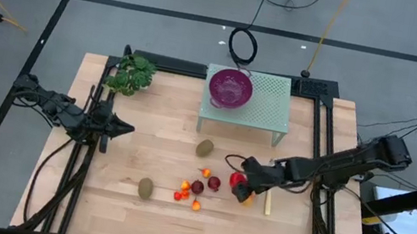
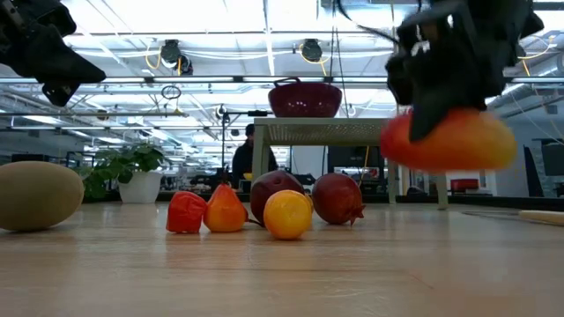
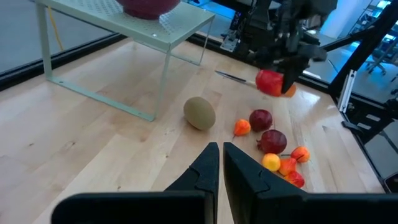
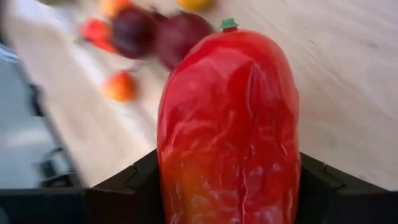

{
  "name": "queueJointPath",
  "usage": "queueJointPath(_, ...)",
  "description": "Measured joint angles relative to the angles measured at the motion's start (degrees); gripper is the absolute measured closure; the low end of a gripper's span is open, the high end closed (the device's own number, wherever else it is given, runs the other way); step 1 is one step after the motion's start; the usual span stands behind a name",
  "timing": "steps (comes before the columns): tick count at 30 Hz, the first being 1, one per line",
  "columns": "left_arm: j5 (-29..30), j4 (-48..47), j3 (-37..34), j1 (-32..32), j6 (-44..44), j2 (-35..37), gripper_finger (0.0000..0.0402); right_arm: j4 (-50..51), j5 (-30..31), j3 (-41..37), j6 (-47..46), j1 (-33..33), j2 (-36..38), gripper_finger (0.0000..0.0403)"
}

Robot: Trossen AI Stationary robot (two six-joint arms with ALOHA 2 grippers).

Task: Pick & Place Fruit
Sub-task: Put the mango into the dark red colander on the shelf

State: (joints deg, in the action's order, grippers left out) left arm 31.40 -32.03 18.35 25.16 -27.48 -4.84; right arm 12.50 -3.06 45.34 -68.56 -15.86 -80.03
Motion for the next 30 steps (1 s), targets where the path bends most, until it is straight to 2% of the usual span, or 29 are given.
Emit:
queueJointPath(8, 0.17, 2.3, 0.0, -0.02, 0.63, -0.02, 0.038, -8.64, 5.82, 0.0, 0.2, 0.04, 9.11, 0.0179)
queueJointPath(14, 0.19, 2.22, 0.0, -0.01, 0.78, -0.02, 0.038, -16.9, 12.21, 0.0, 5.17, 0.49, 14.46, 0.0178)
queueJointPath(25, 0.24, 2.23, 0.0, 0.0, 0.17, -0.02, 0.038, -26.85, 11.71, 0.02, 16.63, 9.08, 18.71, 0.0179)
queueJointPath(30, 0.22, 2.12, 0.0, -0.02, 0.21, -0.02, 0.038, -29.55, 7.71, 0.96, 20.08, 13.91, 18.65, 0.0182)
